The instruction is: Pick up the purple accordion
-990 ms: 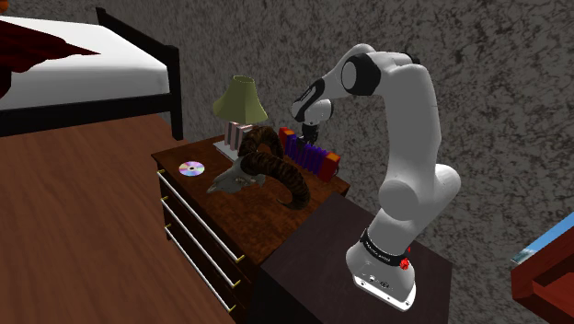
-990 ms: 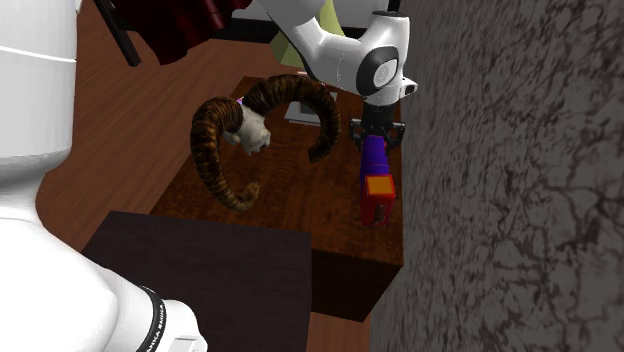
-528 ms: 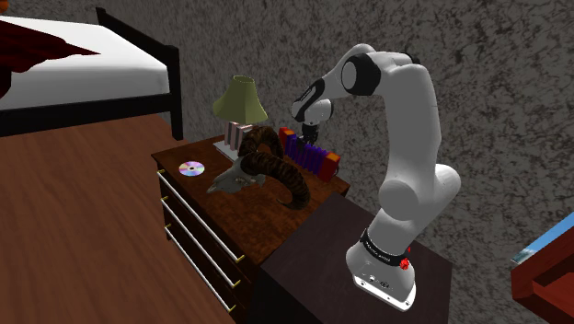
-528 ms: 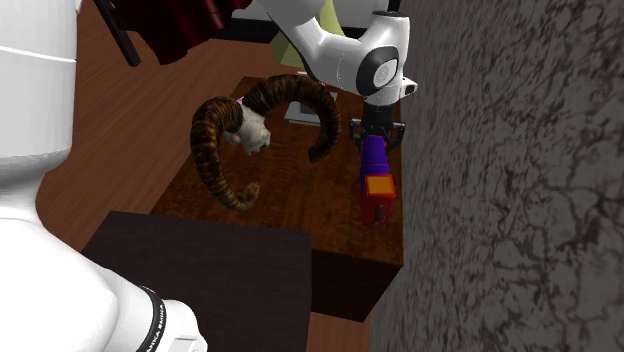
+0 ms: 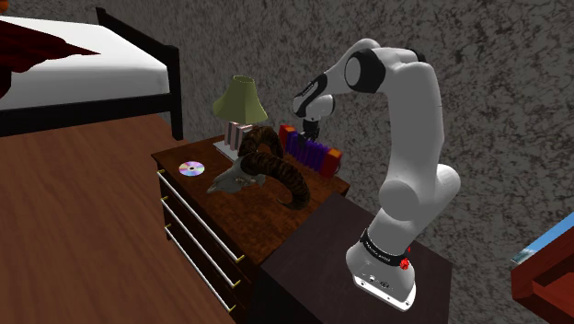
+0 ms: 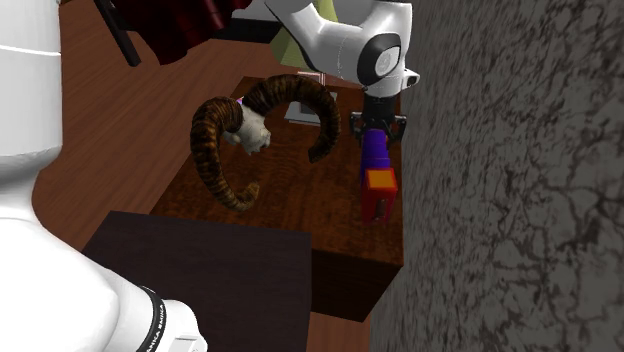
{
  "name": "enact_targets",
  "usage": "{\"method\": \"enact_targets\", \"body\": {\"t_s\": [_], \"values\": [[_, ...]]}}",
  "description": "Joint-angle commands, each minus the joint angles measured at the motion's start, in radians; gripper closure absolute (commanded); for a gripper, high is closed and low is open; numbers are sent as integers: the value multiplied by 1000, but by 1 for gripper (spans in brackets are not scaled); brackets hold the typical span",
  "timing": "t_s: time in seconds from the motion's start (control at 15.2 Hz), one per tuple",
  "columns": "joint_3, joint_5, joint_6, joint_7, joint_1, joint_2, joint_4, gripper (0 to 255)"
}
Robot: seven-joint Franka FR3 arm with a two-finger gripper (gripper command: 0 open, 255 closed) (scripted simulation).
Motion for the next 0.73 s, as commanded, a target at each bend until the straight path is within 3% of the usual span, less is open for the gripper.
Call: {"method": "enact_targets", "body": {"t_s": [0.0, 0.66], "values": [[-5, -5, -20, 0, 2, -21, 4, 255], [-21, -26, -98, 5, 15, -95, 10, 255]]}}
